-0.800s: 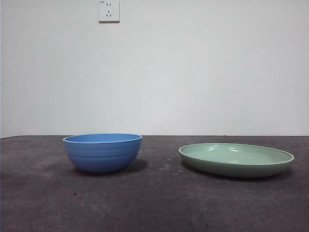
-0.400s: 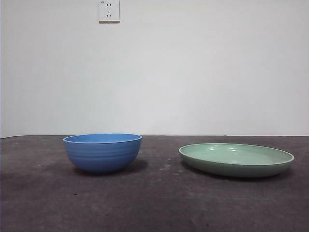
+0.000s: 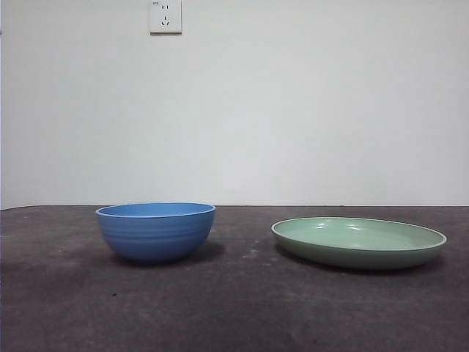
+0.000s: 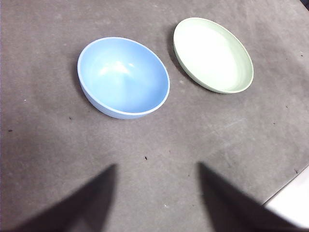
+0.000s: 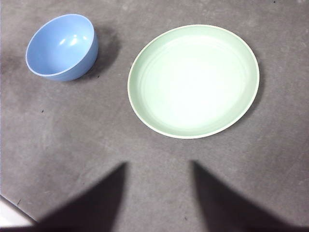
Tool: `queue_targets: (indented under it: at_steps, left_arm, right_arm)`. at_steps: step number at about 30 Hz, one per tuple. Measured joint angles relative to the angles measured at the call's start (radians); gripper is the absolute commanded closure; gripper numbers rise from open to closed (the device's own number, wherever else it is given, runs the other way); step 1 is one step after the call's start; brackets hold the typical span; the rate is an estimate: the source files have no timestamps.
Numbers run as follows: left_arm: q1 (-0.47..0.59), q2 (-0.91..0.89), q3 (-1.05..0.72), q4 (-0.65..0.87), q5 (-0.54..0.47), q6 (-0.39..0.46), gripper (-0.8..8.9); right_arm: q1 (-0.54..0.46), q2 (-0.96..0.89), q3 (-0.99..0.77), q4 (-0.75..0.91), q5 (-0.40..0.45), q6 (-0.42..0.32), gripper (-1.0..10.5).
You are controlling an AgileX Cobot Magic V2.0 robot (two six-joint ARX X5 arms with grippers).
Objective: Pick up the blue bowl, put it on the green plate, put it on desk
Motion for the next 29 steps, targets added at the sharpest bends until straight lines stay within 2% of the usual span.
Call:
queue_targets:
  at_steps: [2,11,18,29]
  left_arm:
    - [0.0,0.0,0.0,0.0,0.0,-0.001,3.11]
    - [-0.01,0.002,0.002,0.005,0.0,-0.006,3.13]
    - [-0.042,0.084,0.048,0.016,-0.017,-0.051,3.15]
    - [-0.163,0.374,0.248,0.065,-0.208,-0.086,3.24]
  right_arm:
    - [0.0,0.0,0.0,0.0,0.0,0.001,5.4]
    - [0.0,0.0,0.0,0.001,0.0,0.001,5.4]
    - [0.0,0.0,0.0,0.001,0.0,0.001,5.4]
    - [0.0,0.0,0.0,0.001,0.0,0.001,5.4]
